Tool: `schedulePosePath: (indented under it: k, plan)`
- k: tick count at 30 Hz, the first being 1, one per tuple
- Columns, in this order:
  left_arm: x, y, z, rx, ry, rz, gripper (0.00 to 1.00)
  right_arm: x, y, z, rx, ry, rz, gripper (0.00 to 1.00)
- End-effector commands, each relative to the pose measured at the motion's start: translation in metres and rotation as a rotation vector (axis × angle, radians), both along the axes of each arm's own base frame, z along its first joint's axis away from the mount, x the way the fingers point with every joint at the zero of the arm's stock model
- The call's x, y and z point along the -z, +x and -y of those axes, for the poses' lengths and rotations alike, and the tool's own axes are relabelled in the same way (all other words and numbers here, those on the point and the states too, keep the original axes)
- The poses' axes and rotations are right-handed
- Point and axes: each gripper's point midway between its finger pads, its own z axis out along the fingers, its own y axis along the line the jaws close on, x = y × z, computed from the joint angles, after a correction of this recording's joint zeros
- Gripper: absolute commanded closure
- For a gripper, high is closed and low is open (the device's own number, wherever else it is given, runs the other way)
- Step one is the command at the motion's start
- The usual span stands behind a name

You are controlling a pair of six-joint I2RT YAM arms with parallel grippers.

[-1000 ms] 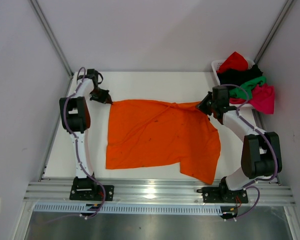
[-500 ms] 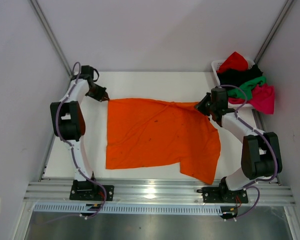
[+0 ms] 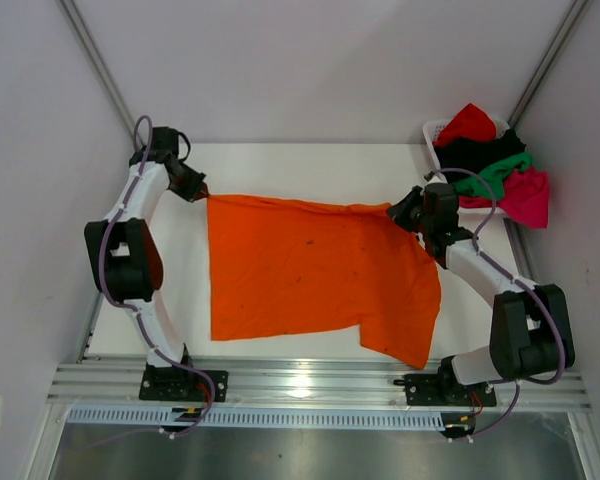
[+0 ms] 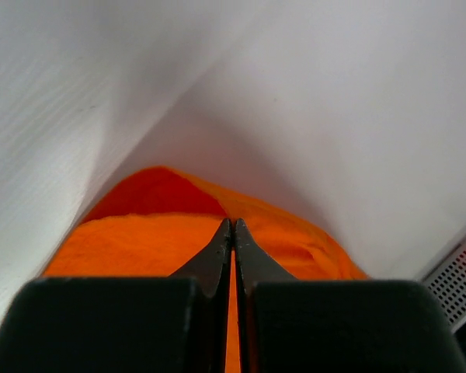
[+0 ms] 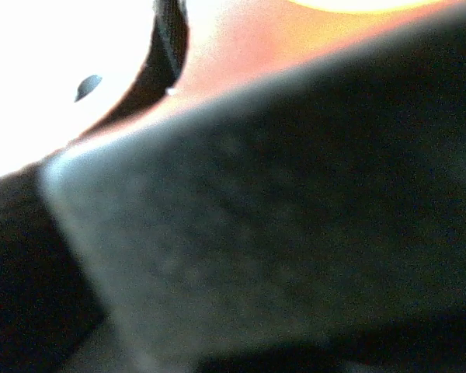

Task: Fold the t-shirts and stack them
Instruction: Fold the tshirt

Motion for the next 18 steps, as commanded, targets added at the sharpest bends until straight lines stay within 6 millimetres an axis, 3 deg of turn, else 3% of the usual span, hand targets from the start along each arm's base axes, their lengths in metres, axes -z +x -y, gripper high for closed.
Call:
schedulePosePath:
  k: [1, 5, 9, 18]
  plan:
    - [-0.029, -0.008, -0.024, -0.018, 0.128, 0.051, 0.99, -0.028, 0.004, 0.011, 0.063, -0.034, 0.114, 0.97]
    - [-0.031, -0.011, -0.035, -0.039, 0.180, 0.044, 0.99, -0.031, 0.006, 0.038, 0.186, -0.109, 0.134, 1.00]
    - [-0.037, -0.013, -0.040, -0.046, 0.213, 0.057, 0.99, -0.032, 0.006, 0.050, 0.232, -0.157, 0.142, 1.00]
    - [-0.064, -0.021, -0.047, -0.010, 0.280, 0.131, 0.99, -0.036, 0.003, 0.048, 0.225, -0.141, 0.191, 1.00]
